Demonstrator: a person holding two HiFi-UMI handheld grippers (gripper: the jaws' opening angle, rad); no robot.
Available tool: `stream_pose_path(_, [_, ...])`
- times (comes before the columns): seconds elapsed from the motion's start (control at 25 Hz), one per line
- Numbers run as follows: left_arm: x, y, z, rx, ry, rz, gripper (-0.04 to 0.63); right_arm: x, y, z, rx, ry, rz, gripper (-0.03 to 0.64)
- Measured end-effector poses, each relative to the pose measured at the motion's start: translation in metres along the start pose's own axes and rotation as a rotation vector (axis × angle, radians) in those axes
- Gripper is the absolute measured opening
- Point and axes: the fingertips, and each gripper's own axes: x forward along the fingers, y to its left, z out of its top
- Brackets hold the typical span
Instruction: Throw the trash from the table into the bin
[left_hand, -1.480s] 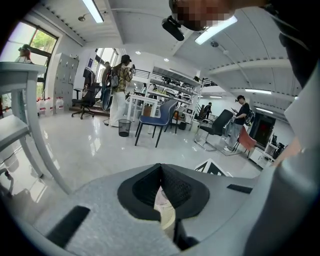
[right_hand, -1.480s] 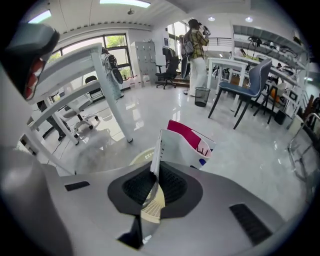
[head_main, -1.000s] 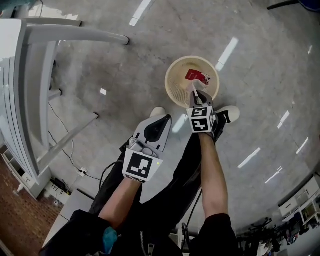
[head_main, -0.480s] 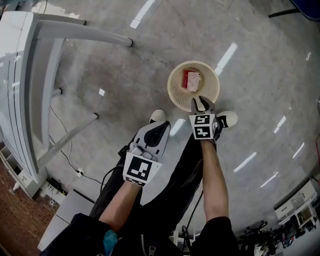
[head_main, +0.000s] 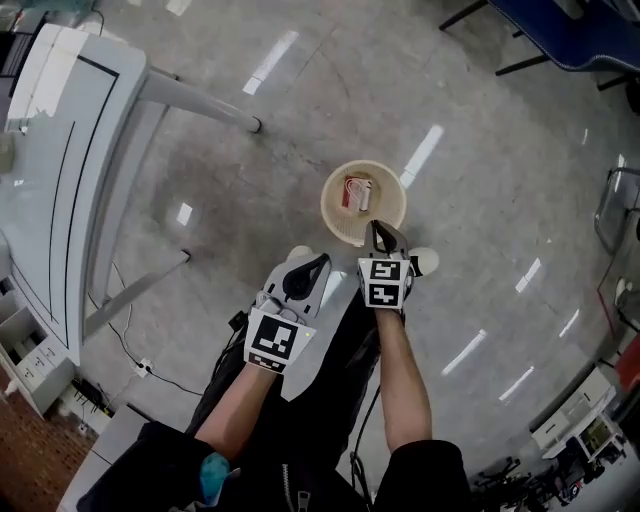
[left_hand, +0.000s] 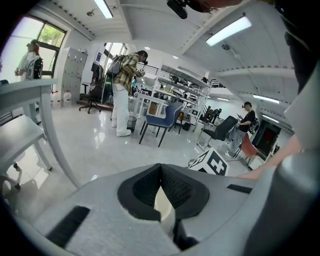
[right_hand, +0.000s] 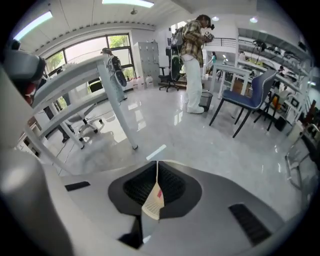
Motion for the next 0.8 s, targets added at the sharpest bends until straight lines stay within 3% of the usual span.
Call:
stream_pose_path(0.24, [-0.027, 0.007, 0.066, 0.012, -0.082, 0.012, 0.005, -0.076, 0.031, 0.091, -0.028, -0.153, -0.006, 0.015])
stream_pose_path(0.4, [-0.042, 0.018, 0.125, 0.024, -0.181, 0.034, 0.005, -0.125, 0.048, 0.165, -0.09, -0.256, -0.004, 0.015])
stream_pose_path(0.6, [-0.1, 0.019, 0.208, 0.032, -0.293, 0.06, 0.005, -0.206, 0.091, 0.244, -0.16, -0.347, 0.023, 0.015])
stream_pose_path(0.8, [-0.17, 0.037, 0.25, 0.029, -0.365, 0.148, 0.005, -0.263, 0.153, 0.308, -0.216, -0.437, 0.123, 0.015])
